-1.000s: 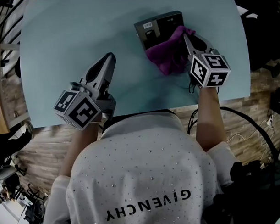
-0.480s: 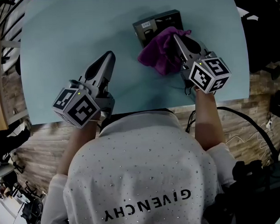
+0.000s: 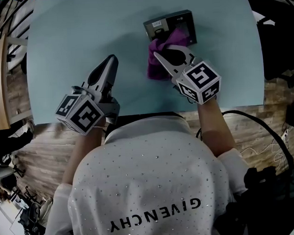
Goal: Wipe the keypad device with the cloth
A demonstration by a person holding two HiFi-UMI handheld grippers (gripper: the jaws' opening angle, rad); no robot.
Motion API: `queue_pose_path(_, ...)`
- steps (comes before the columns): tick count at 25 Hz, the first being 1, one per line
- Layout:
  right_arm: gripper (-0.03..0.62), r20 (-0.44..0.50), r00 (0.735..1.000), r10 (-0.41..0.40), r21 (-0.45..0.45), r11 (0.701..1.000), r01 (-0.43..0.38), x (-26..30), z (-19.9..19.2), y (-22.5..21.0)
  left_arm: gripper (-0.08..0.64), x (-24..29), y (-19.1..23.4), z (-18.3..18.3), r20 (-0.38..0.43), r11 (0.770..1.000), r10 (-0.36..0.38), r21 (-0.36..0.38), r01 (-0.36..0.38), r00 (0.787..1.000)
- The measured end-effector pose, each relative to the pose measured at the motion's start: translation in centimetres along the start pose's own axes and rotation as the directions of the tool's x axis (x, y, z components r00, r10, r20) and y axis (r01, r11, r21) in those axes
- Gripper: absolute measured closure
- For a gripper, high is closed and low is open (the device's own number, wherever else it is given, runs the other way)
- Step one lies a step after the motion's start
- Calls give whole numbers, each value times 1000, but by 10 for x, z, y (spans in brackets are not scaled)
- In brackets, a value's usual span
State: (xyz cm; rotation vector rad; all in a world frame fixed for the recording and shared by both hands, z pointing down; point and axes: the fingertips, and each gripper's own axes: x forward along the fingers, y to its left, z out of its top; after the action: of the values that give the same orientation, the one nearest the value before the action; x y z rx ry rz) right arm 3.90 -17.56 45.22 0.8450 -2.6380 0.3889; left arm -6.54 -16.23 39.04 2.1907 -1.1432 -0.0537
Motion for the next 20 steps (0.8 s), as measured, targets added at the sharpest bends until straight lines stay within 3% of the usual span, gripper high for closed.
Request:
queue_pose_path(5,563,-94,995,-13,-69,998,7,1,-20,3,560,-1,-7,-3,9,1000,-7,1,7,1000)
queue_pose_path(12,563,-78,990,-118,-44,992,115,-10,-18,-32,560,-4,-7,-11,-3,1000,-2,1,2,1000)
queue_pose_path(20,561,-89,966,-242,8,970,244,-33,-25,-84,560,-3,1,-14,-17,1000,5,-12,-6,1000)
